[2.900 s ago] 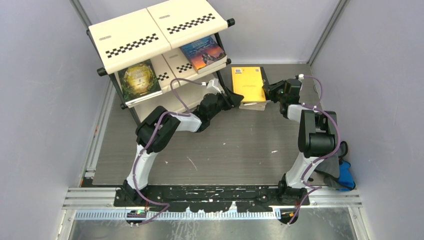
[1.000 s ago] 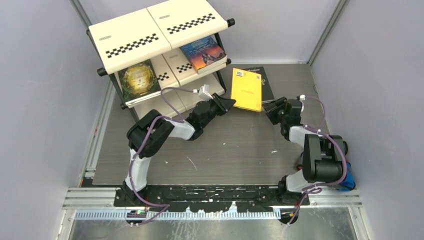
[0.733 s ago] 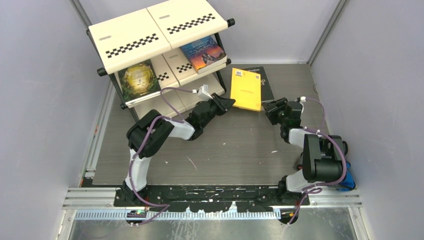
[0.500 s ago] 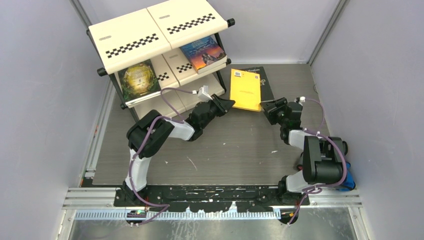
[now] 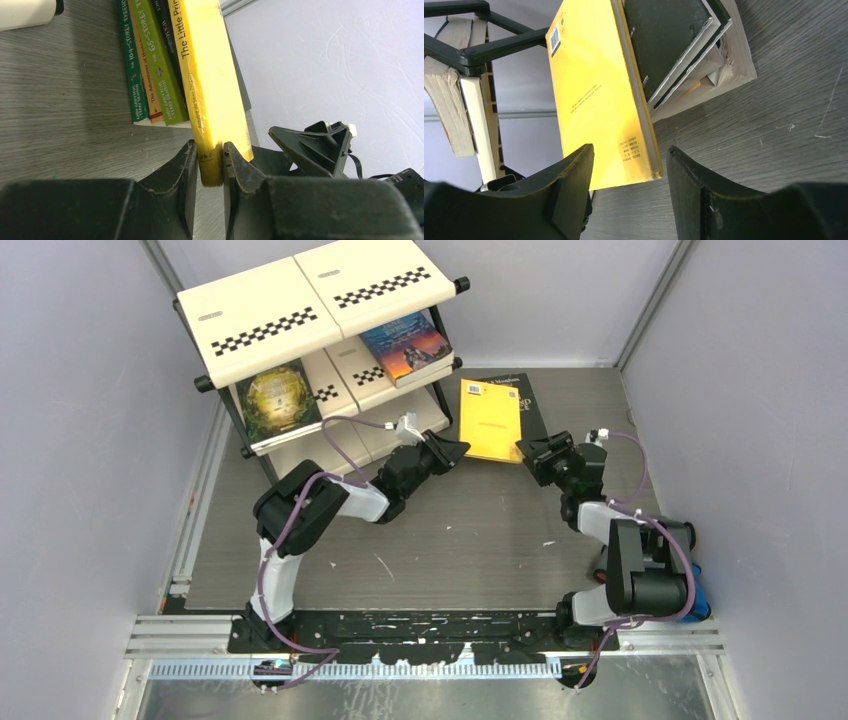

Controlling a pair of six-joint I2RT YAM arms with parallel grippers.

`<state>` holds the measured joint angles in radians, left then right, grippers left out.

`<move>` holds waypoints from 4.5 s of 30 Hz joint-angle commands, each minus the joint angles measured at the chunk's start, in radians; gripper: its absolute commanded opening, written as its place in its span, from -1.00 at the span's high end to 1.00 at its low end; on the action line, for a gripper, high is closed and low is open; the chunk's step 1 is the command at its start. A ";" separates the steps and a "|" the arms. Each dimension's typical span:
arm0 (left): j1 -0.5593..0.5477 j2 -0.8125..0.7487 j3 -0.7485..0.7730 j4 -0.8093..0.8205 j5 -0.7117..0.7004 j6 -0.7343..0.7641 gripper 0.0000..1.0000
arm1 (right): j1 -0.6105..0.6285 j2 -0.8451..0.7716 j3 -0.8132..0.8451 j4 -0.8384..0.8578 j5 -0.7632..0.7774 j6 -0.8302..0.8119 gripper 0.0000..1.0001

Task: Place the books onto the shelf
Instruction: Pick up the book from the center of the board.

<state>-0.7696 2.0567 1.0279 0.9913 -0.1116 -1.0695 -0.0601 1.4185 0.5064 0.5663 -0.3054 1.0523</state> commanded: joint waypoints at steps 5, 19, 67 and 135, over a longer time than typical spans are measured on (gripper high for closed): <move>-0.011 -0.061 -0.003 0.073 0.011 0.007 1.00 | 0.008 0.079 -0.005 0.159 -0.072 0.049 -0.22; -0.018 -0.050 -0.007 0.052 0.048 -0.007 1.00 | 0.026 0.125 0.024 0.218 -0.126 0.067 -0.18; -0.042 -0.093 -0.068 -0.065 0.182 0.003 1.00 | 0.042 0.074 -0.043 0.373 -0.221 0.117 0.41; -0.228 -1.036 -0.463 -0.726 -0.351 0.246 0.13 | 0.151 -0.559 -0.099 -0.115 -0.197 0.031 0.98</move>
<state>-0.9508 1.1282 0.5789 0.4202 -0.3061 -0.8768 0.0566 0.9409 0.3870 0.3916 -0.4736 1.0660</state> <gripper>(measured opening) 0.431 0.272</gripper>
